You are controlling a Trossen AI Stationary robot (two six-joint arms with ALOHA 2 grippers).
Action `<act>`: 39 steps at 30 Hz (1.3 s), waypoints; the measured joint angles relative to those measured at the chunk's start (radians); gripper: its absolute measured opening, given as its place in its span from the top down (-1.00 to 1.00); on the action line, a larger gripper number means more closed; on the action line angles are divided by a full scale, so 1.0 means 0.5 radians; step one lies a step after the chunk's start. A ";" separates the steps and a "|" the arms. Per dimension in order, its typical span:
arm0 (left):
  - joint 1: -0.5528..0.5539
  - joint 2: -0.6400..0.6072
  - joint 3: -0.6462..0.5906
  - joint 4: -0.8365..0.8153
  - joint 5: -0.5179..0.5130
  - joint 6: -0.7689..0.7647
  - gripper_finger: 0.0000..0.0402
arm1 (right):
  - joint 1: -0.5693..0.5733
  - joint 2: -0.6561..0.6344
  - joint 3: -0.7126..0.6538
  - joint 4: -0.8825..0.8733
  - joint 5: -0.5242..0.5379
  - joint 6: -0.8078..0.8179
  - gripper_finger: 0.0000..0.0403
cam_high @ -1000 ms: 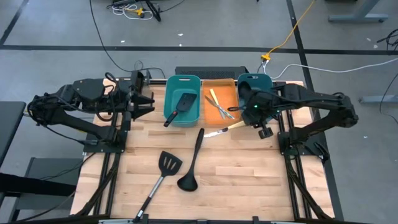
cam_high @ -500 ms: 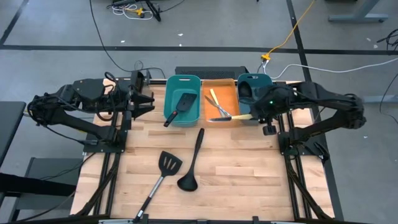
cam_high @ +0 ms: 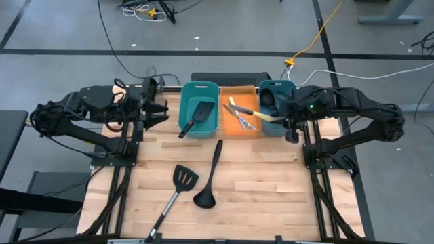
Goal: Pick & Place Kitchen Items
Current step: Put the yellow table knife into the orange bin
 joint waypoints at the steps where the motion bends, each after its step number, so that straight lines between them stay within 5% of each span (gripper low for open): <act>1: 0.000 0.000 0.000 0.000 0.000 0.000 0.17 | 0.000 -0.012 0.000 0.030 0.008 0.010 0.54; 18: 0.000 0.000 0.000 0.001 0.000 0.000 0.17 | -0.141 -0.063 0.000 0.398 0.007 0.338 0.54; 39: -0.001 0.000 0.000 0.020 0.000 0.000 0.17 | -0.800 -0.046 0.000 0.418 -0.042 0.406 0.54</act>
